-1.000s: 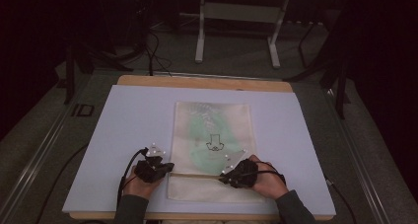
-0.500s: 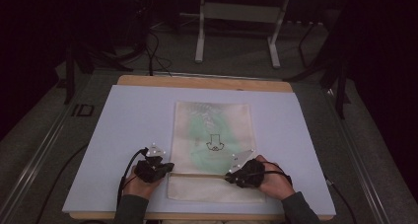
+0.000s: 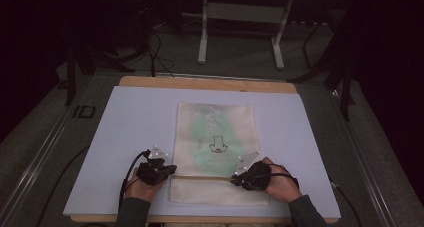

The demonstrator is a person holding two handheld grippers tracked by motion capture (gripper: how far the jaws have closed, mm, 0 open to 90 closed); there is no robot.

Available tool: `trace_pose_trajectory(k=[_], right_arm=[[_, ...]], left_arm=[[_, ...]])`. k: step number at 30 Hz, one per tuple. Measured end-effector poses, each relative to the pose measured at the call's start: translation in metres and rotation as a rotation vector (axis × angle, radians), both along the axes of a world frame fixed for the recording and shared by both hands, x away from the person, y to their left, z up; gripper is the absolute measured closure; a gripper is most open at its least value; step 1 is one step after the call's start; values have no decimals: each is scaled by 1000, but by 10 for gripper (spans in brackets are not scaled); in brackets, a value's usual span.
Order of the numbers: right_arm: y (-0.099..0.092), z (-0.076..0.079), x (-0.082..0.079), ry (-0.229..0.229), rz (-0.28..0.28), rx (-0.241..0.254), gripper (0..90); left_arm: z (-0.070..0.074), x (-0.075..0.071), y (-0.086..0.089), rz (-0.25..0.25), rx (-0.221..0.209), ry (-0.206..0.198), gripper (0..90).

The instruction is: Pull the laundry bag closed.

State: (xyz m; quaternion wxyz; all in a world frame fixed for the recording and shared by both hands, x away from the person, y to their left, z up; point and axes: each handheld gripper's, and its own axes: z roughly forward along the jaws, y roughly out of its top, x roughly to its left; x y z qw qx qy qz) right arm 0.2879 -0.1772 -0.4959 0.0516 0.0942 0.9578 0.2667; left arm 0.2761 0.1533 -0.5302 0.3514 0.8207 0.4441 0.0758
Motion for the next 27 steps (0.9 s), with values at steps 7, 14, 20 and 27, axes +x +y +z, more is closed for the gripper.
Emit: trace_pose_trajectory(k=[7, 14, 20, 27], right_arm=[[-10, 2, 0, 1, -18, 0, 825], [-15, 2, 0, 4, -23, 4, 825], [-20, 2, 0, 10, -36, 8, 825], [-23, 2, 0, 12, -38, 11, 825]], left_arm=[[0, 0, 0, 0, 1, -1, 897], [0, 0, 0, 0, -1, 2, 898], [0, 0, 0, 1, 0, 1, 898], [0, 0, 0, 1, 0, 1, 898]])
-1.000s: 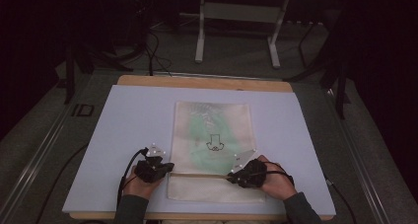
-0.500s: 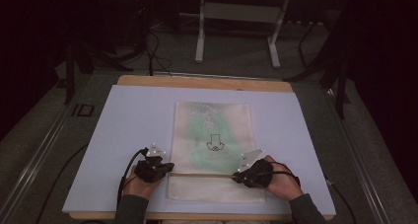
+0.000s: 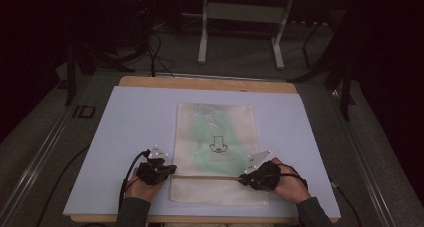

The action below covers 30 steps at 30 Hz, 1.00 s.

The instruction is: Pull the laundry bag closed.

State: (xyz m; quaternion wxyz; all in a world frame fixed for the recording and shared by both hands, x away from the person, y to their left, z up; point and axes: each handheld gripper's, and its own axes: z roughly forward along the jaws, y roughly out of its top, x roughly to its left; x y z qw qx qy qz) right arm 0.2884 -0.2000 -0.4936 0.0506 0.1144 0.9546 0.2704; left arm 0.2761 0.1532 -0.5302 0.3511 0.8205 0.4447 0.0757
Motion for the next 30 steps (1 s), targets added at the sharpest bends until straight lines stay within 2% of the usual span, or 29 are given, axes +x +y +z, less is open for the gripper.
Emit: trace_pose_trajectory(k=[15, 23, 25, 30], right_arm=[[-7, 1, -1, -5, -12, -11, 825], [-9, 2, -1, -4, -13, -2, 825], [-11, 1, -1, -7, -19, -15, 825], [-15, -1, -2, 3, -30, -3, 825]], left_arm=[[0, 0, 0, -1, 0, 0, 898], [0, 0, 0, 0, 0, 0, 898], [0, 0, 0, -1, 0, 1, 898], [0, 0, 0, -1, 0, 1, 898]])
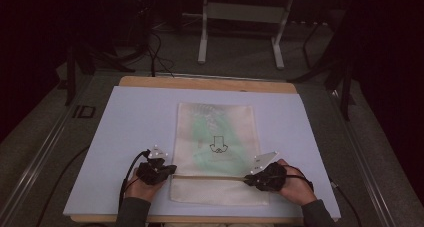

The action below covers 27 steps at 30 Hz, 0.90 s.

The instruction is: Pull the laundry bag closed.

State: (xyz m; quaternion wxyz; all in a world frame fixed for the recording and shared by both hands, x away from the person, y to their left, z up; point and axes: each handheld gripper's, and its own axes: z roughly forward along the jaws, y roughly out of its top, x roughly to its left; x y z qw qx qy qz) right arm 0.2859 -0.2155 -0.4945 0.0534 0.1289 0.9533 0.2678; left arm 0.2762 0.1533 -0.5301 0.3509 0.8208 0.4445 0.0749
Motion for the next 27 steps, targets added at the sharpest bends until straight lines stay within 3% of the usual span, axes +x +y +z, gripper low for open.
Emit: trace_pose_trajectory(k=[13, 27], right_arm=[[-5, -4, 0, 13, -10, -1, 825], [-24, -6, 0, 20, -49, -2, 825]], left_arm=[[0, 0, 0, -1, 0, 1, 898], [0, 0, 0, 0, -1, 0, 898]])
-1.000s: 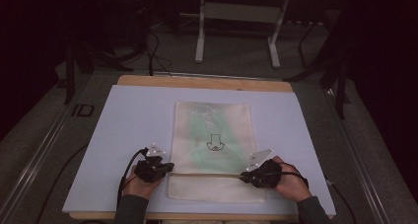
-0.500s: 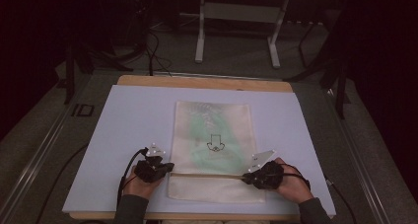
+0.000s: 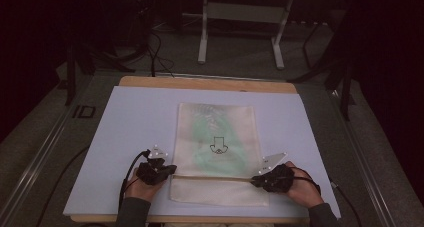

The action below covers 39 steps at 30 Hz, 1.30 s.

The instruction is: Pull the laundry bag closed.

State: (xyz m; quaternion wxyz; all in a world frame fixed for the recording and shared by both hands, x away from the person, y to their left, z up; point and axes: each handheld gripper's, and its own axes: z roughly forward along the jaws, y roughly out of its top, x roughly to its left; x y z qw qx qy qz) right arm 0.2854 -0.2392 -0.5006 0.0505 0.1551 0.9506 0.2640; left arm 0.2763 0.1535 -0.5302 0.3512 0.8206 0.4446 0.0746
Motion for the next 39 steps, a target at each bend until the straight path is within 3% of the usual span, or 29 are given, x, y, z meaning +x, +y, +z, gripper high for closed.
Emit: trace_pose_trajectory(k=[16, 17, 30, 39], right_arm=[[-28, -2, -2, 12, -62, 22, 825], [-31, -3, -1, 18, -65, 43, 825], [-32, -7, -1, 13, -81, 69, 819], [-28, -8, -1, 1, -89, 57, 805]], left_arm=[[0, 0, 0, 0, 0, -1, 898], [0, 0, 0, 1, 1, -2, 898], [0, -1, 0, 0, 0, -9, 896], [-1, -1, 1, 0, -18, -3, 879]])
